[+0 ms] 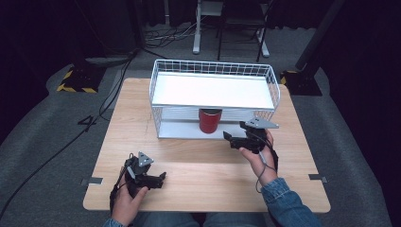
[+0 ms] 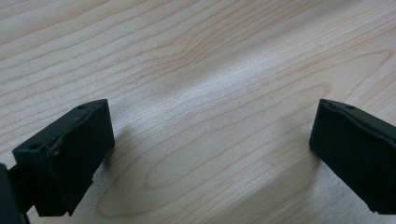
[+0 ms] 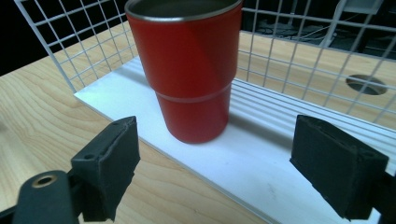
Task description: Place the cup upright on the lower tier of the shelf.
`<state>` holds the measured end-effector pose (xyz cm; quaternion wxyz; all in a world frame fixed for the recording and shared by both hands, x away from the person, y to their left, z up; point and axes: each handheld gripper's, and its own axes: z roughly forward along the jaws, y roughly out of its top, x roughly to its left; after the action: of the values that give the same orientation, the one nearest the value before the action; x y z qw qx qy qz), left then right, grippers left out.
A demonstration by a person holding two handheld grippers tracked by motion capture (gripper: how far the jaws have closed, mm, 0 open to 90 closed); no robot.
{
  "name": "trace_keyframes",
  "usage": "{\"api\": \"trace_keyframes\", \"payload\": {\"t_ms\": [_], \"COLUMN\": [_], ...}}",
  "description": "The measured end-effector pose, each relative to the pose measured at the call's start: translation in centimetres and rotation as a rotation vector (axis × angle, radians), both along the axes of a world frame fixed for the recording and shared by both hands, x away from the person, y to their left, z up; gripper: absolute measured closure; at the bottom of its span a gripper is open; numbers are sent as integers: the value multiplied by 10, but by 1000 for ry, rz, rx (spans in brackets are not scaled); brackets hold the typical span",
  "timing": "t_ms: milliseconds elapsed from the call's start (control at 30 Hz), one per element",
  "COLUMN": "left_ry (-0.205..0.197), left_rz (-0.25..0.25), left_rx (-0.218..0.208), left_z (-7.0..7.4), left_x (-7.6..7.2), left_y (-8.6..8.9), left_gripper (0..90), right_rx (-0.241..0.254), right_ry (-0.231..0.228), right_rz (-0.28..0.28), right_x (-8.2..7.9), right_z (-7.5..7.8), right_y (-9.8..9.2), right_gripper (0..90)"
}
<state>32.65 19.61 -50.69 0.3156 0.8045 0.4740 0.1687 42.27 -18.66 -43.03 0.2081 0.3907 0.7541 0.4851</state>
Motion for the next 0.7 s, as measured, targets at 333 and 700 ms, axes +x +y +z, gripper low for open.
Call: {"api": "trace_keyframes", "payload": {"t_ms": [333,700], "left_ry": [-3,-3], "left_rz": [-5,-6], "left_rx": [5,6], "left_z": [0,0], "left_x": [0,0], "left_y": [1,1], "left_gripper": [3,3], "right_rx": [-35,-68], "right_ry": [-17,53], "right_rz": [12,-5], "right_x": [-19,-37], "right_z": [12,9], "right_y": [-32,-74], "right_gripper": [157,158]}}
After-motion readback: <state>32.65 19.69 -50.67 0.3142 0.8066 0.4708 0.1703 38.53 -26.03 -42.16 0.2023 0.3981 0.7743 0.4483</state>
